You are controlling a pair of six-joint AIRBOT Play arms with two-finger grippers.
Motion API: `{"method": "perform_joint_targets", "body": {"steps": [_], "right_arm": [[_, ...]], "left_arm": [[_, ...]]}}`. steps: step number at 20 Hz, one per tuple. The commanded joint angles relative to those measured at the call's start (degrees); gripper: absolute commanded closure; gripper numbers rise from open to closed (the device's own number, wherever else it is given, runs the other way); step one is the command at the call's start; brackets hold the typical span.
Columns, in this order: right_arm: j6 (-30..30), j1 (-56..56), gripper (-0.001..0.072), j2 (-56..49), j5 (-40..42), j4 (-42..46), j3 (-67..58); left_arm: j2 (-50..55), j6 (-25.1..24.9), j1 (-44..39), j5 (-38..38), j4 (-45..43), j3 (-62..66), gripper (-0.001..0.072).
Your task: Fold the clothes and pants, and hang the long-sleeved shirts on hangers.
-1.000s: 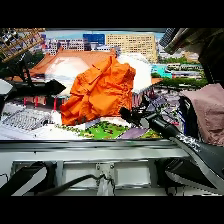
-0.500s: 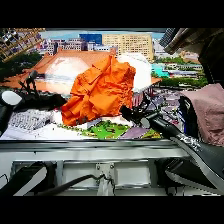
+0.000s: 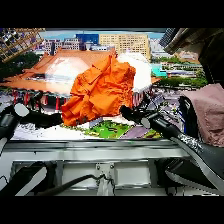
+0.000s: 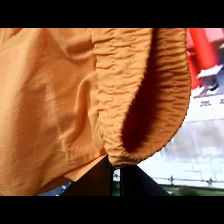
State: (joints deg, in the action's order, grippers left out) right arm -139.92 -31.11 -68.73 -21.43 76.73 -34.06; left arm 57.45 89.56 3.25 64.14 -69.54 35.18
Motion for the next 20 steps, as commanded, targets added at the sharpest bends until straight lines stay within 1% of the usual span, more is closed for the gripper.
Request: {"method": "perform_joint_targets", "body": {"steps": [1,4,6,9,11,17,20], "right_arm": [[0.11,0.0,0.0689,0.04,-0.02,-0.04,0.02],[0.11,0.0,0.0689,0.04,-0.02,-0.04,0.02],[0.11,0.0,0.0689,0.04,0.0,-0.04,0.02],[0.09,0.0,0.0689,0.04,0.02,-0.04,0.02],[0.09,0.0,0.0689,0.04,0.0,-0.11,0.0],[0.09,0.0,0.0689,0.04,0.02,-0.13,0.02],[0.09,0.0,0.0689,0.04,0.02,-0.11,0.02]], "left_arm": [[-0.02,2.8,0.07,-1.2,-0.31,-2.67,0.0335],[0.04,5.75,0.07,-3.41,-0.24,-3.5,0.0336],[0.11,5.88,0.07,-3.96,1.11,-3.52,0.0336],[0.13,6.71,0.07,-7.21,4.83,-3.76,0.0336],[0.17,6.84,0.02,-8.83,5.77,-3.78,0.0337],[0.2,9.31,0.02,-8.66,5.77,-3.87,0.0337],[0.46,9.29,0.02,-8.41,5.75,-3.87,0.0337]]}}
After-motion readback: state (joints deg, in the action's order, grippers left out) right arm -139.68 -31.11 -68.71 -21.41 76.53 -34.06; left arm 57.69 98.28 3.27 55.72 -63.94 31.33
